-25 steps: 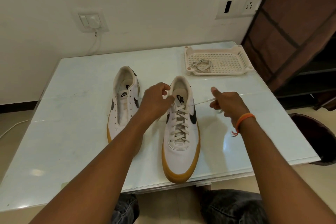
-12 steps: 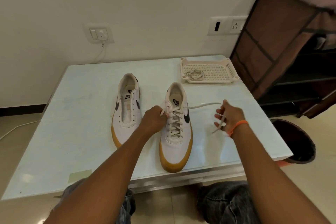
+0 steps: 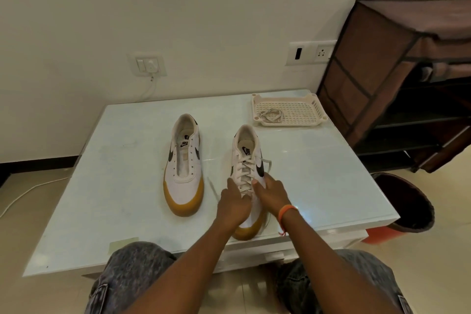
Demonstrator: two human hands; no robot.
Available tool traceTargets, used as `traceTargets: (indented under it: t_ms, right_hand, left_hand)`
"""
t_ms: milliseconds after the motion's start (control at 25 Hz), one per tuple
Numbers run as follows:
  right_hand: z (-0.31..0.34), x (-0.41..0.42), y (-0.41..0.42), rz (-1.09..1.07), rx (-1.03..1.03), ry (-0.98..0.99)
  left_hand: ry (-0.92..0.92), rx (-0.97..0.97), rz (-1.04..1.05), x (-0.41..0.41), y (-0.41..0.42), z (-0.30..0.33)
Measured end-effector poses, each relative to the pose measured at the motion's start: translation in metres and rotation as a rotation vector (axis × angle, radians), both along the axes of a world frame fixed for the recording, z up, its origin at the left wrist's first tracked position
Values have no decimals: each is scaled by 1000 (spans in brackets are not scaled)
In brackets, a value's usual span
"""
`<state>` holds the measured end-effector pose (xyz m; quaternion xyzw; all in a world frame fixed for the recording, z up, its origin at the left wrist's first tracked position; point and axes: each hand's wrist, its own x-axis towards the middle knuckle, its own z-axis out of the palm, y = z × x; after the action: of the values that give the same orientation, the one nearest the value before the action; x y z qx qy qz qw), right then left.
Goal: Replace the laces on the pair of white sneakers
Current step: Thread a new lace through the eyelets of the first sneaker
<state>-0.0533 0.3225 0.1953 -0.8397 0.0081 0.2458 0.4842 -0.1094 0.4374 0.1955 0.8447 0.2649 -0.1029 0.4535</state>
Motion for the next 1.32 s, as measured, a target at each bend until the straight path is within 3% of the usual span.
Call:
traceTargets:
  t_ms: [120, 320, 560, 920, 1080, 1200, 1320]
  right_hand:
    - [13, -6, 1, -47, 11, -105]
    - [18, 29, -31, -71, -170, -211]
    - [10, 71, -76, -76, -233, -239]
    - [-6, 80, -82, -217, -201, -231]
    - [0, 72, -64, -315, -335, -357]
    - [11, 52, -27, -278, -322, -674]
    - [11, 51, 25, -56, -214, -806]
  left_hand:
    - [-94, 80, -14, 1, -2, 0]
    - [-203, -110, -168, 26, -31, 4]
    - [-175, 35, -242, 74, -71, 3]
    - [-138, -107, -350, 83, -83, 7]
    - [-67, 120, -456, 60, -35, 31]
    - [-270, 246, -314, 36, 24, 50]
    - [-352, 405, -124, 25, 73, 53]
